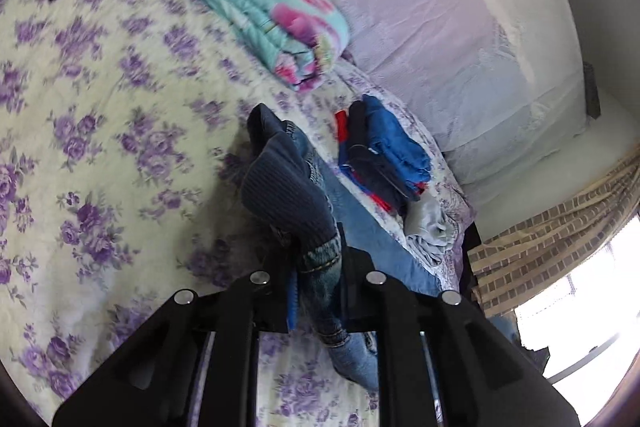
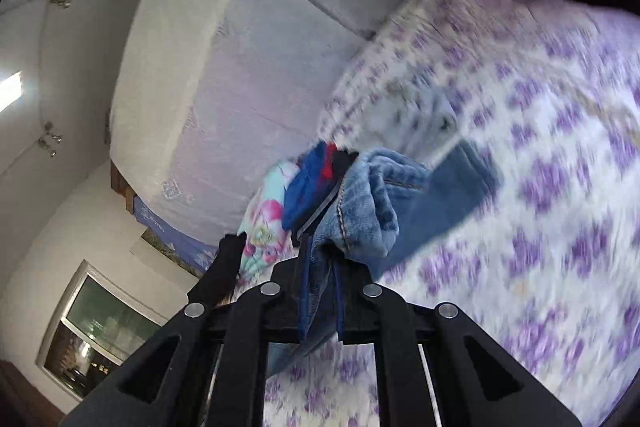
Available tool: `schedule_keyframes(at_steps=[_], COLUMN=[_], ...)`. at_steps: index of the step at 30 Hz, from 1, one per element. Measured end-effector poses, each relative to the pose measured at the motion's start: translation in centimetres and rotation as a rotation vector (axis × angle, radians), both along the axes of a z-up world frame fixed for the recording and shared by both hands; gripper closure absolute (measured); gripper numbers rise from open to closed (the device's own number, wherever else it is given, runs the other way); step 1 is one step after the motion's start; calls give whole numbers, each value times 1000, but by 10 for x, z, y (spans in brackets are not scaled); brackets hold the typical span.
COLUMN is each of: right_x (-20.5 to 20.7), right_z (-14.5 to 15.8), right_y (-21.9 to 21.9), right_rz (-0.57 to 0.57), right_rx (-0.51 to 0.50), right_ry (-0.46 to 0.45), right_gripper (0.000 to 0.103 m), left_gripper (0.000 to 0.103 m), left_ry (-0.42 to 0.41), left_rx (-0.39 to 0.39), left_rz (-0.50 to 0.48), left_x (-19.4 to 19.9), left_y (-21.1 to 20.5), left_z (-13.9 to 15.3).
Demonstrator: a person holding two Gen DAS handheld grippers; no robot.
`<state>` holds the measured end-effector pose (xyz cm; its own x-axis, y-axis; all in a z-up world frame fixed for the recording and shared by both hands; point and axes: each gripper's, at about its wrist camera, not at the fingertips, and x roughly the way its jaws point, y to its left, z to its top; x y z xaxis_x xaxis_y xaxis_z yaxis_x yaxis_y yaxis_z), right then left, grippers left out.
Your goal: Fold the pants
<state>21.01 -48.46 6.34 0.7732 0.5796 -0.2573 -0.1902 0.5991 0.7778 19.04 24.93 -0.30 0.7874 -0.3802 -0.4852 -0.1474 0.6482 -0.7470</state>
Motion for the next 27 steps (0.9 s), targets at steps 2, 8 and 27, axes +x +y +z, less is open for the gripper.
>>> schedule_keyframes(at_steps=[2, 8, 27], right_x=[1, -16, -73], right_z=[-5, -148, -147], right_y=[-11, -37, -62], right_rz=[-6, -31, -201], right_rx=[1, 47, -84], right_ry=[-4, 287, 297], right_gripper=[93, 93, 55], left_gripper=[90, 89, 23], left_ry=[-1, 121, 109], left_rx=[25, -29, 234], left_rz=[-15, -35, 170], left_x=[-5, -29, -90], left_y=[-5, 8, 39], left_z=[1, -64, -52])
